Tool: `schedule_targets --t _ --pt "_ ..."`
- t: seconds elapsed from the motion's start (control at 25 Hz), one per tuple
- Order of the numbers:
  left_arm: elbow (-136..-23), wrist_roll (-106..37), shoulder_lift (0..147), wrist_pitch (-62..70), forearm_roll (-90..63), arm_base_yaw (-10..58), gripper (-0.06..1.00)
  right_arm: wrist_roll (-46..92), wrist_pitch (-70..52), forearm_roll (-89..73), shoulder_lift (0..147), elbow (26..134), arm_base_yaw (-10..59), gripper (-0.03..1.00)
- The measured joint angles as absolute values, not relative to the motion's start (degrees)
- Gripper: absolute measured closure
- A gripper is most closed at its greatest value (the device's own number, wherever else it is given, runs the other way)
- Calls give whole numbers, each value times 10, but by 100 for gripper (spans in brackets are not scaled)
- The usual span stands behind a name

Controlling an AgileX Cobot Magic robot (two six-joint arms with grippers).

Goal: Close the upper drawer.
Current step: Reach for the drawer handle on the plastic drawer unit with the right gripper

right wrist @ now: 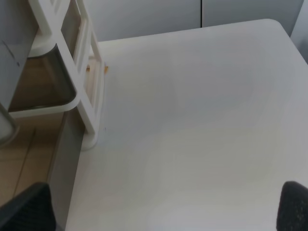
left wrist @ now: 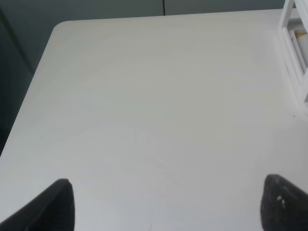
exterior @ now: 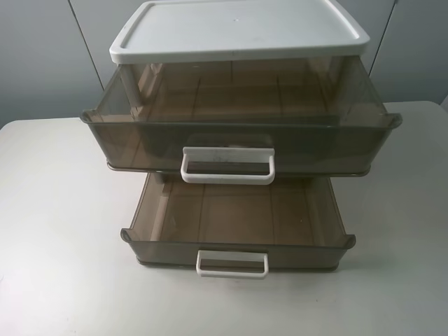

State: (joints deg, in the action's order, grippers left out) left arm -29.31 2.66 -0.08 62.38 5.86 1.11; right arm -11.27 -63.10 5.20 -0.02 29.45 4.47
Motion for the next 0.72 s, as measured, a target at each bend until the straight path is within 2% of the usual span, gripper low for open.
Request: schedule_targets --t 0.72 --pt "-293 28 -1 624 59 11 20 -113 -631 52 0 295 45 27"
